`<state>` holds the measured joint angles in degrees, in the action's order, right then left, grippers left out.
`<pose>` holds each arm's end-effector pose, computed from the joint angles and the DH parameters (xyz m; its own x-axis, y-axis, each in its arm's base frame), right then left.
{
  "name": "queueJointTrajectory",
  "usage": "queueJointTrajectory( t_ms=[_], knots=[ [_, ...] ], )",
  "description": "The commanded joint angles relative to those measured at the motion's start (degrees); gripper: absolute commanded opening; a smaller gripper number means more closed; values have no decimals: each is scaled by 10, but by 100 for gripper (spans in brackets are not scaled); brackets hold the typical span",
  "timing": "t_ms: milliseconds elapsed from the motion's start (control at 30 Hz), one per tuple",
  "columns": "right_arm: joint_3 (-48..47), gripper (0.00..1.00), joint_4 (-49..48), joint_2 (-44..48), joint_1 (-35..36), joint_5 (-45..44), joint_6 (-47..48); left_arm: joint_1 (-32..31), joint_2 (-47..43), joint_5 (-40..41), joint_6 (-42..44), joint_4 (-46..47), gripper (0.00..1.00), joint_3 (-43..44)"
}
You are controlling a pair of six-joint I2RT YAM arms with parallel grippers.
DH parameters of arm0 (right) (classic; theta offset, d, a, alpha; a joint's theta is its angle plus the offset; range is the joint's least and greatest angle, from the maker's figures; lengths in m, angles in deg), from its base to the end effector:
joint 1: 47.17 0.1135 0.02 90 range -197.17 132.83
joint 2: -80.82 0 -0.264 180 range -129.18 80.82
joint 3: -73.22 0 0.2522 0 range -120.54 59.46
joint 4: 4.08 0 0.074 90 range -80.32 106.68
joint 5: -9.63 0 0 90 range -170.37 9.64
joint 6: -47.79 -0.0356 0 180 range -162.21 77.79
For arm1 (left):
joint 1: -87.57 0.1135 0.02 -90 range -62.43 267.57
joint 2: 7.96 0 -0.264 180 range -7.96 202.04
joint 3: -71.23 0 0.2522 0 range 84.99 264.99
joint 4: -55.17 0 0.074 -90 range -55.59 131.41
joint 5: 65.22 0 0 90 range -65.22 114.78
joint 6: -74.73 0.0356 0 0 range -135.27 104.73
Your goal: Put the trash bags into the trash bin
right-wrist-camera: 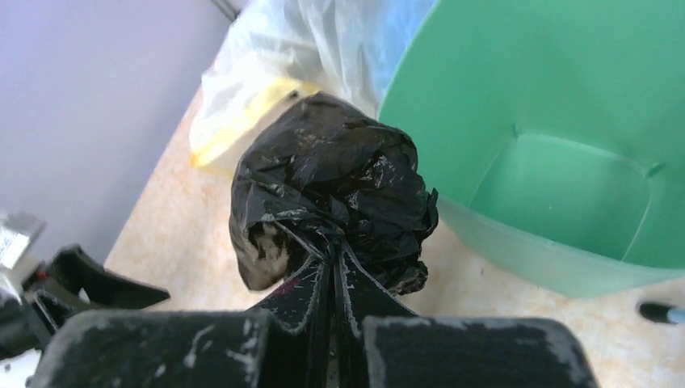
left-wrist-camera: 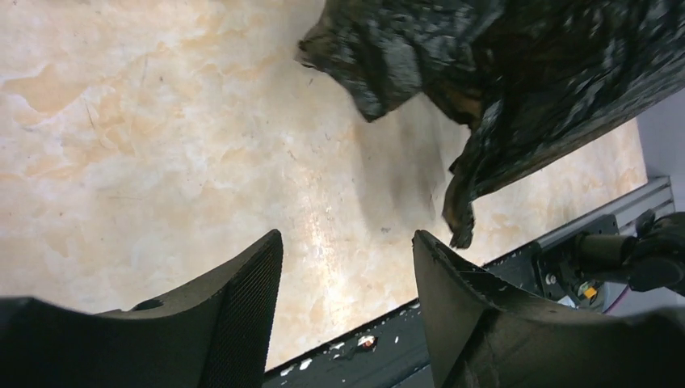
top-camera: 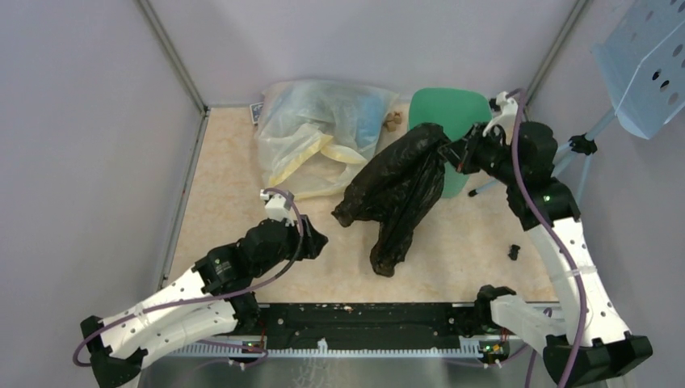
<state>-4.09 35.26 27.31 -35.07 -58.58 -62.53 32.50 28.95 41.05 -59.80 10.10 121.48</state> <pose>0.1898 0.0542 0.3988 -0.4347 0.2366 -0.8690 -0.4195 0.8006 0.4278 0.0920 -0.1142 0.2733 -0.6709 -0.2151 -0.7097 0.2526 0.8335 -0.4914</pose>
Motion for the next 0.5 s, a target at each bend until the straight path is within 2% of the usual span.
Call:
queueJointTrajectory(
  t_ms=[0,167,300,467],
  knots=[
    [-140,0,55,-77,6,-51,23,4,-18,34,-6,45,66,-1],
    [-311,0,139,-225,-8,-134,24,4,3,33,6,55,66,8],
    [-382,0,148,-307,-36,-209,19,5,19,29,13,71,66,12],
    [-457,0,199,-413,-40,-321,40,6,39,25,24,86,66,18]
  ],
)
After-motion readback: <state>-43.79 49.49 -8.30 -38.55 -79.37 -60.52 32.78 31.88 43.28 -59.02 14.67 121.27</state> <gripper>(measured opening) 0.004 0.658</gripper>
